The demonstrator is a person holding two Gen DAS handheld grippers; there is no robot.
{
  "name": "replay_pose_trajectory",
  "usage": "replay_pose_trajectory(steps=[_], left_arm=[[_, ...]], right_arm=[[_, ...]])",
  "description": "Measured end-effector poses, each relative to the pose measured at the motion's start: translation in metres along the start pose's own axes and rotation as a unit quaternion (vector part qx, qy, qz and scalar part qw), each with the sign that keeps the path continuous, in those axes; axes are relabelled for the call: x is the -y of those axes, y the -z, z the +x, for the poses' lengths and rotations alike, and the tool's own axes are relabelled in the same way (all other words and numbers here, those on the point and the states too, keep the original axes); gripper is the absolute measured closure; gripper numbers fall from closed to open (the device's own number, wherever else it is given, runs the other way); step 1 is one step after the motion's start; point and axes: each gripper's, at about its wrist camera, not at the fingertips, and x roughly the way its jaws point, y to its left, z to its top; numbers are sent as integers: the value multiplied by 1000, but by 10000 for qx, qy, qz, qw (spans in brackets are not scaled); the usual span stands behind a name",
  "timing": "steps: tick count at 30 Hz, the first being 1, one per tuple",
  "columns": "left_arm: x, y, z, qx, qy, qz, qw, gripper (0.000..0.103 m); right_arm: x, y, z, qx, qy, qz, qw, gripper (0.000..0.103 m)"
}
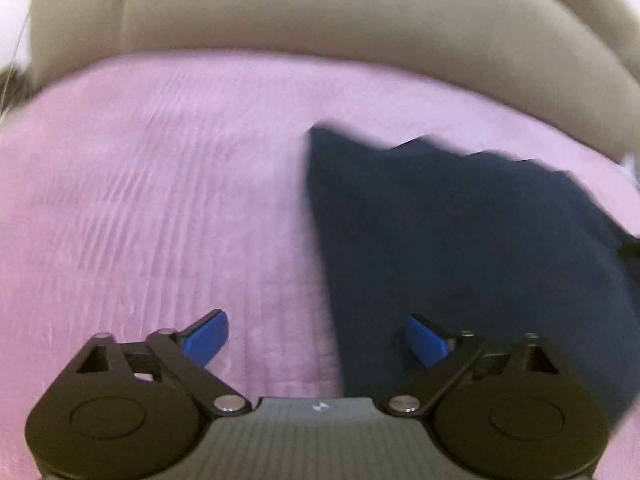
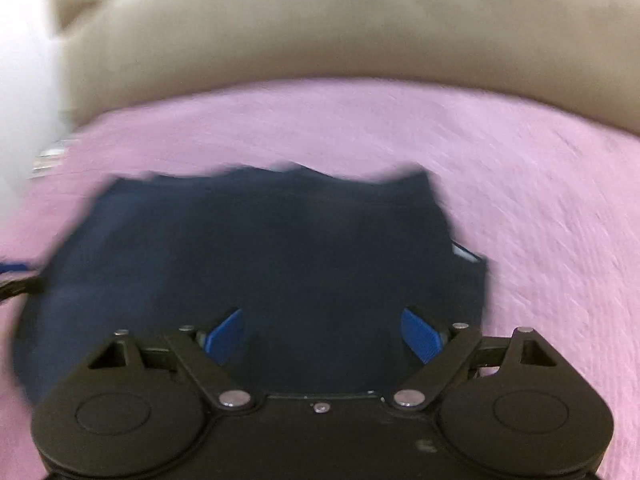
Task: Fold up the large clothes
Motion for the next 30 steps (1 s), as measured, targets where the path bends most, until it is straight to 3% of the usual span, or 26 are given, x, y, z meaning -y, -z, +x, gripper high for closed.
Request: replay_pose_trajectory(steps=[2, 5, 8, 10, 13, 15, 16, 18, 20, 25, 28, 30], left_arm=[[31, -5, -23, 359, 431, 496, 9972, 2], [100, -5, -37, 625, 960, 1644, 9797, 0], [162, 12, -8, 245, 1316, 2636, 9553, 0], [181, 32, 28, -153, 993, 3091, 9457, 0], [157, 45, 32, 268, 1305, 2719, 9531, 0], [144, 52, 23, 280, 1206, 2671, 9557, 0], [135, 56, 20, 231, 1224, 2596, 9577, 0], [117, 66, 18, -29, 1137, 2550, 9602, 0], [99, 80, 7, 113, 1044, 2678, 9577, 0], [69, 81, 6, 136, 810, 2555, 9633, 0], [37, 77, 2, -43, 899, 1860, 9784, 0], [29, 77, -4, -55, 687, 1950, 9784, 0]], right_arm=[[-33, 3, -3, 56, -232, -668, 9975, 0], [-72, 13, 19, -478, -391, -1698, 9835, 0], [-71, 29, 46, -1106, -76, -2058, 9723, 0], [-54, 42, 44, -1014, 11, -2272, 9686, 1], [-31, 56, 32, -1018, 58, -1940, 9757, 0], [-23, 76, 33, -1250, 363, -2287, 9648, 0], [-19, 85, 26, -1058, 311, -2421, 9640, 0], [-13, 88, 20, -961, 306, -2179, 9707, 0], [-18, 87, 28, -910, 392, -2193, 9706, 0], [-30, 100, 19, -1063, 731, -1985, 9716, 0], [-10, 102, 6, -1374, 807, -1278, 9789, 0], [-1, 96, -2, -1613, 879, -765, 9800, 1]])
